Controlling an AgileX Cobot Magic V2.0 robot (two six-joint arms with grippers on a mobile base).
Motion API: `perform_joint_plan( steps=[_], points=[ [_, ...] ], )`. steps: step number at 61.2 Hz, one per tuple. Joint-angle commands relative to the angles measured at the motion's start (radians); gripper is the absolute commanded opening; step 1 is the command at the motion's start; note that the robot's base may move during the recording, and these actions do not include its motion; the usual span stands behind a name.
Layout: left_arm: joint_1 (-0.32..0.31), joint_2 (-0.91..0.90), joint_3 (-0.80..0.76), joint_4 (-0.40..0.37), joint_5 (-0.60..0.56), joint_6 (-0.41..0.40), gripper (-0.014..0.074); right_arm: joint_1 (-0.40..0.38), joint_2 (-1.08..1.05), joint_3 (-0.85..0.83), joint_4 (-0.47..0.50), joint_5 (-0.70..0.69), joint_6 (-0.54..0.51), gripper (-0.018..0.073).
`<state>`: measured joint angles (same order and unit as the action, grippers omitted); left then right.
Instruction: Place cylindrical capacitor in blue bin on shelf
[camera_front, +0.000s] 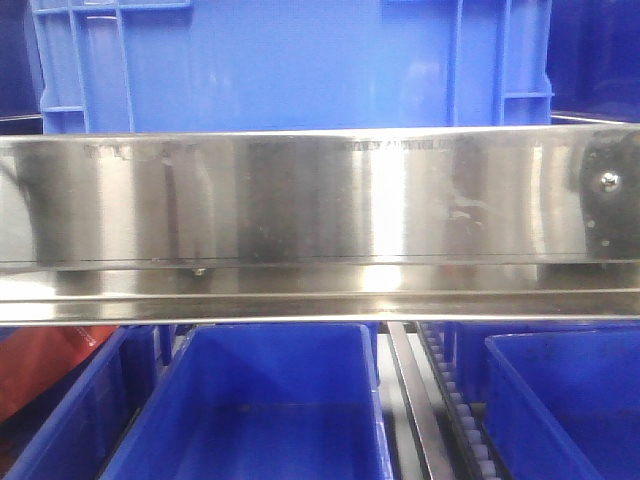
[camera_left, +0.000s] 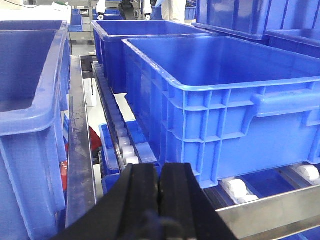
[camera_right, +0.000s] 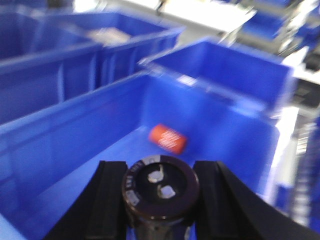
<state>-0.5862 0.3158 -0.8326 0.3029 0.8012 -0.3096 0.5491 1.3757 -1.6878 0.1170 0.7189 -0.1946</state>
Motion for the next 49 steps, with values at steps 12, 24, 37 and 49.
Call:
perform_joint_plan(
  steps=[12, 24, 37, 49],
  points=[
    [-0.005, -0.005, 0.003, -0.005, -0.005, -0.008, -0.0111, 0.011, 0.235, -0.104, -0.007, 0.082, -0.007, -0.0162],
    [-0.005, -0.005, 0.003, -0.005, -0.005, -0.008, -0.0111, 0.011, 0.314, -0.104, -0.007, 0.089, -0.005, -0.0122],
    [-0.005, -0.005, 0.003, -0.005, -0.005, -0.008, -0.0111, 0.011, 0.325, -0.104, -0.007, 0.089, -0.005, 0.0482],
    [-0.005, -0.005, 0.003, -0.005, -0.005, -0.008, -0.0111, 0.011, 0.312, -0.104, -0.007, 0.089, -0.005, 0.0549]
  ],
)
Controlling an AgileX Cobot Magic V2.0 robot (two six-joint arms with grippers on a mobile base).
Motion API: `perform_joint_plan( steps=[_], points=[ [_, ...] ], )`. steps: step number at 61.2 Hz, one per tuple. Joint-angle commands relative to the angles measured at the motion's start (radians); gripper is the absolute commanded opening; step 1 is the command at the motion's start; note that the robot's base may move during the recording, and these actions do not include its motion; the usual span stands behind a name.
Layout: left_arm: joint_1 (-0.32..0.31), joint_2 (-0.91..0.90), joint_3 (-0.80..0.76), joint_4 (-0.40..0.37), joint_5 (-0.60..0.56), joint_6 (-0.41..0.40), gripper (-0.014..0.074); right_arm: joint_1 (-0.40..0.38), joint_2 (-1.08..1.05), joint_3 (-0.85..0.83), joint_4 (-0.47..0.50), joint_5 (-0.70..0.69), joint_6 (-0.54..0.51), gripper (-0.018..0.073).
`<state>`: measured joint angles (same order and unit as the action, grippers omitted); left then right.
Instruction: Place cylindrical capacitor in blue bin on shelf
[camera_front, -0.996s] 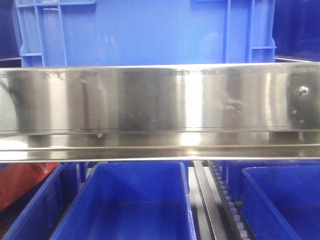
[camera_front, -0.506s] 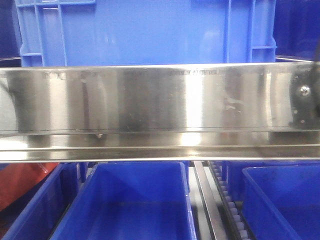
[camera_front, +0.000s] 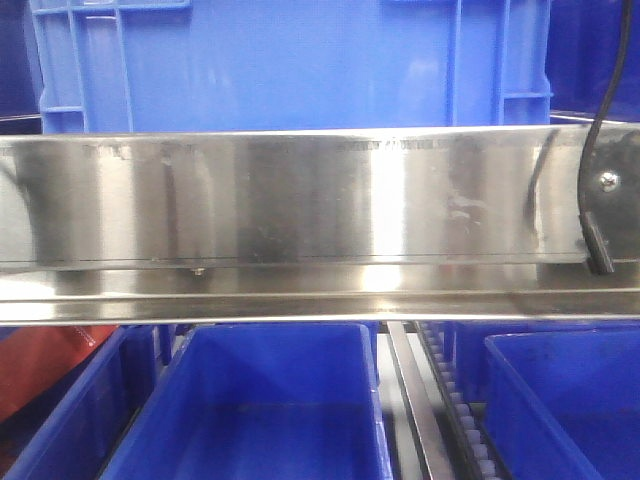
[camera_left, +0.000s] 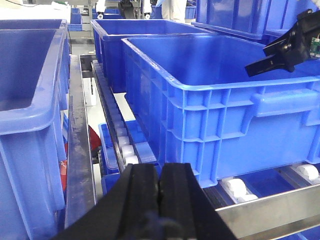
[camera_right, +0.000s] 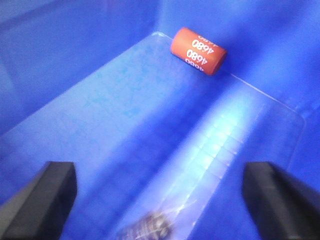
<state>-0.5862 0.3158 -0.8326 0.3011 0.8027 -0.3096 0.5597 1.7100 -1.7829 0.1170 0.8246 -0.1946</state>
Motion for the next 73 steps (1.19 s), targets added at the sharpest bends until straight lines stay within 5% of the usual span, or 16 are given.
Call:
perform_joint_plan(
  steps=[1, 9, 26, 73],
  points=[
    [-0.005, -0.005, 0.003, -0.003, -0.007, -0.008, -0.0111, 0.000, -0.024, -0.009, -0.007, -0.017, -0.005, 0.0542],
    [-0.005, -0.005, 0.003, -0.003, -0.007, -0.008, -0.0111, 0.000, -0.067, -0.009, -0.007, -0.017, 0.009, 0.0403],
    [-0.005, -0.005, 0.003, -0.003, -0.007, -0.008, -0.0111, -0.022, -0.238, 0.018, -0.013, 0.005, 0.057, -0.0169],
    [-0.005, -0.005, 0.003, 0.000, -0.007, -0.008, -0.0111, -0.092, -1.148, 1.051, -0.017, -0.458, 0.057, -0.0154]
  ],
)
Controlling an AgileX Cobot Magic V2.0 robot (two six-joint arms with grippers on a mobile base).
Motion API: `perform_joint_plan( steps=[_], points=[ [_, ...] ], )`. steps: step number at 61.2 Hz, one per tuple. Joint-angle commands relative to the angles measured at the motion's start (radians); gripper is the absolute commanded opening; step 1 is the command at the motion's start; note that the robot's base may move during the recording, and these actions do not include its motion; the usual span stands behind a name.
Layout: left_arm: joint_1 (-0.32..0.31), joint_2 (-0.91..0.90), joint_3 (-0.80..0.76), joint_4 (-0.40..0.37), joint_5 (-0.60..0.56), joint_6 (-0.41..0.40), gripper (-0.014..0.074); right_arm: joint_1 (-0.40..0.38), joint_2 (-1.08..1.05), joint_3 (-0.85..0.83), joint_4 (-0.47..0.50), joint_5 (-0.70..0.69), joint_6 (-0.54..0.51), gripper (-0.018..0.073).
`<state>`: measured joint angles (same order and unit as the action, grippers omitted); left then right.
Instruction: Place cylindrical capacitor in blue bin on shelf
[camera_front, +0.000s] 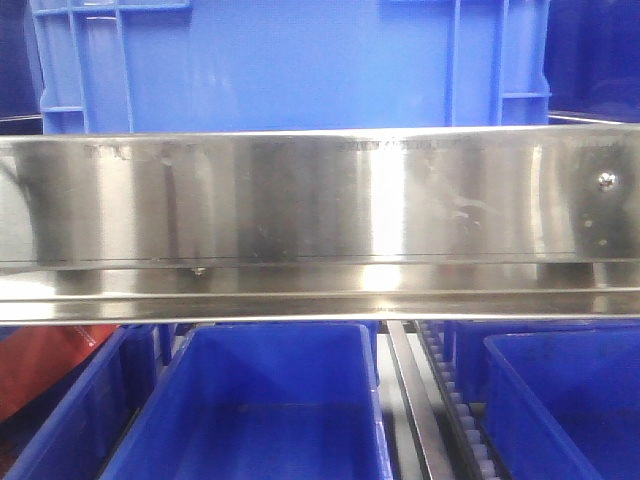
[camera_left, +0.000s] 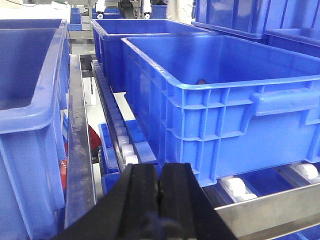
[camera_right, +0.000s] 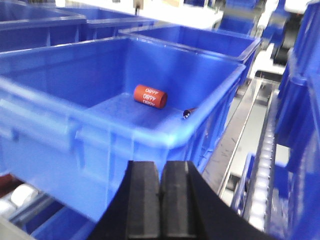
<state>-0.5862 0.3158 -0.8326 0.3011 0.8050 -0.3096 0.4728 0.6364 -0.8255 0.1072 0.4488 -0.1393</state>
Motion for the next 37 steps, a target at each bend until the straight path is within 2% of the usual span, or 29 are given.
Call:
perform_joint_plan(
  steps=[1, 13, 37],
  points=[
    [-0.005, -0.005, 0.003, 0.000, -0.009, -0.008, -0.0111, -0.005, -0.086, 0.108, -0.007, -0.089, 0.002, -0.0154],
    [-0.005, -0.005, 0.003, 0.000, -0.009, -0.008, -0.0111, -0.005, -0.200, 0.254, -0.007, -0.153, 0.002, -0.0154],
    [-0.005, -0.005, 0.003, 0.000, -0.009, -0.008, -0.0111, -0.005, -0.205, 0.263, -0.007, -0.187, 0.002, -0.0154]
  ],
)
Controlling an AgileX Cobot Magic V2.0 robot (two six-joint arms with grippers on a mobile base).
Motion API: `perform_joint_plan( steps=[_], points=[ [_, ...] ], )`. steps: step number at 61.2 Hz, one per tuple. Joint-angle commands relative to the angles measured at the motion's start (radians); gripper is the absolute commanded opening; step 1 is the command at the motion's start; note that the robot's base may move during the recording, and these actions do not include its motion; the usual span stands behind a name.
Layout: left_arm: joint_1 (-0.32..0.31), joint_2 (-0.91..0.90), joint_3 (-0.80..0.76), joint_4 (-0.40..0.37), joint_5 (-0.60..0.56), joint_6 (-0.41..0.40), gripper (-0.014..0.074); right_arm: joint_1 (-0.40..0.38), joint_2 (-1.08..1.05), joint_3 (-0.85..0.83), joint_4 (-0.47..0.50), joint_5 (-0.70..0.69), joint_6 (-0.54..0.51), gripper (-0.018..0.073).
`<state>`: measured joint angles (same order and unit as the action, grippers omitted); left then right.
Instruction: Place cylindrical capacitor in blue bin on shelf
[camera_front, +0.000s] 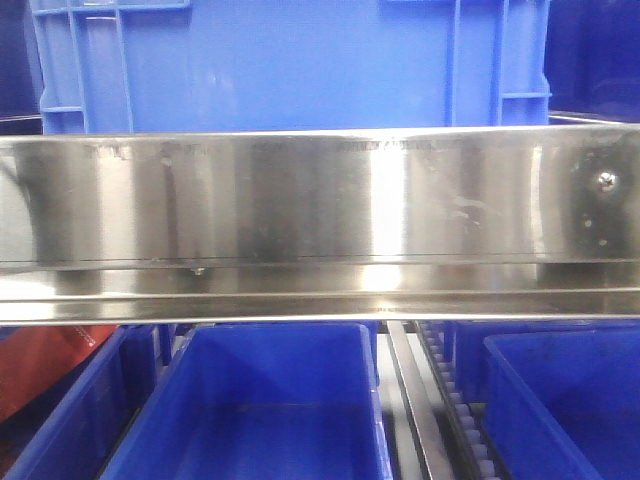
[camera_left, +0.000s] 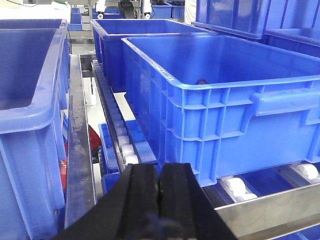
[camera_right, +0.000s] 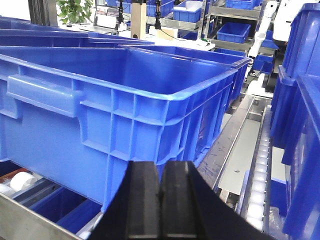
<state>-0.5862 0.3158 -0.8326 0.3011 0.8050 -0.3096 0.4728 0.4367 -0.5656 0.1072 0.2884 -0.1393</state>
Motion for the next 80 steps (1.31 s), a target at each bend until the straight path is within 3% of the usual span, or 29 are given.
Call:
perform_joint_plan(
  steps=[1, 27, 34, 43, 49, 54, 63, 70, 80],
  points=[
    [-0.005, -0.005, 0.003, 0.000, -0.009, -0.008, -0.0111, -0.005, -0.006, 0.003, -0.007, -0.027, 0.002, -0.0154],
    [-0.005, -0.005, 0.003, -0.008, -0.009, -0.008, -0.0111, -0.005, -0.006, 0.003, -0.007, -0.027, 0.002, -0.0154],
    [0.021, -0.005, 0.004, -0.031, -0.011, -0.008, -0.0111, -0.005, -0.006, 0.003, -0.007, -0.027, 0.002, -0.0154],
    [0.165, -0.015, 0.036, -0.057, -0.027, 0.008, -0.0111, -0.005, -0.006, 0.003, -0.007, -0.027, 0.002, -0.0154],
    [0.281, -0.056, 0.104, -0.125, -0.088, 0.101, -0.0111, -0.005, -0.006, 0.003, -0.007, -0.027, 0.002, -0.0154],
    [0.386, -0.121, 0.202, -0.164, -0.202, 0.164, -0.0111, -0.005, -0.006, 0.003, -0.007, -0.027, 0.002, -0.0154],
    [0.511, -0.243, 0.419, -0.195, -0.389, 0.176, -0.0111, -0.005, -0.006, 0.003, -0.007, -0.027, 0.002, -0.0154],
    [0.571, -0.316, 0.597, -0.195, -0.513, 0.176, -0.0111, -0.005, -0.006, 0.003, -0.007, -0.027, 0.002, -0.0154],
    [0.589, -0.316, 0.818, -0.195, -0.734, 0.176, -0.0111, -0.005, -0.010, 0.003, -0.007, -0.027, 0.002, -0.0154]
  ],
)
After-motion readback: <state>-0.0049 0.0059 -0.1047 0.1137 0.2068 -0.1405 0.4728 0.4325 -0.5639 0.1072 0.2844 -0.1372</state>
